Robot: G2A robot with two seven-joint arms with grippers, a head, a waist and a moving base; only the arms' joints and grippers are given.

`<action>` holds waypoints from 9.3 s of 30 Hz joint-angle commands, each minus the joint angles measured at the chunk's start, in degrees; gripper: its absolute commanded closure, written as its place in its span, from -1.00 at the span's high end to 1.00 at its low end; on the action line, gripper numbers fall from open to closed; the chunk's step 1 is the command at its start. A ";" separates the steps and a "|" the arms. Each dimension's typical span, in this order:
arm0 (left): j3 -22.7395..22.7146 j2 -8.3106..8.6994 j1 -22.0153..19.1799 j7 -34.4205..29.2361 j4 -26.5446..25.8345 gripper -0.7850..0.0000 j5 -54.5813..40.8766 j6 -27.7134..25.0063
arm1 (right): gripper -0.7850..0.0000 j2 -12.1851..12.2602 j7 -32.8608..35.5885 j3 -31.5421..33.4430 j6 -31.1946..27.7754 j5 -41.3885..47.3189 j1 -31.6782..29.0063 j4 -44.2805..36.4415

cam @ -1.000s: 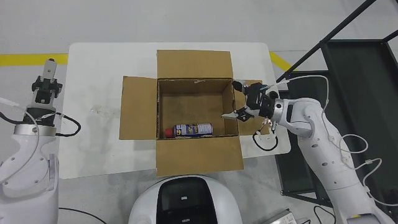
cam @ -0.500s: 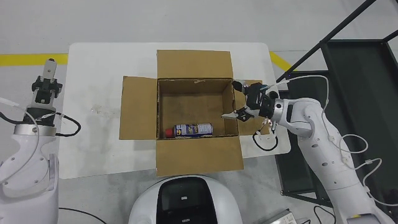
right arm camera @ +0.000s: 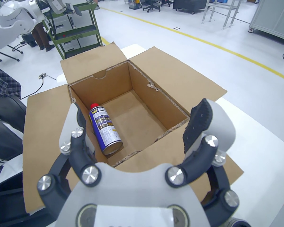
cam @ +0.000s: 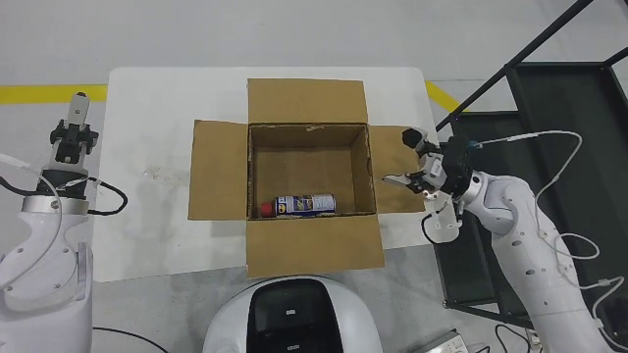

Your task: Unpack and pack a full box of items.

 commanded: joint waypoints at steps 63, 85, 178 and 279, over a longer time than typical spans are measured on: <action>0.00 0.00 0.00 0.00 0.00 1.00 0.00 0.00 | 1.00 1.81 0.98 10.08 8.33 -8.59 -4.68 20.91; 0.00 0.00 0.00 0.00 0.00 1.00 0.00 0.00 | 1.00 -0.43 1.15 -5.79 11.94 -18.49 11.28 42.61; 0.00 0.00 0.00 0.00 0.00 1.00 0.00 0.00 | -1.00 4.90 2.85 6.46 13.37 -14.42 -7.66 -8.45; 0.00 0.00 0.00 0.00 0.00 1.00 0.00 0.00 | 1.00 4.74 4.06 -2.57 0.37 -2.05 4.99 0.06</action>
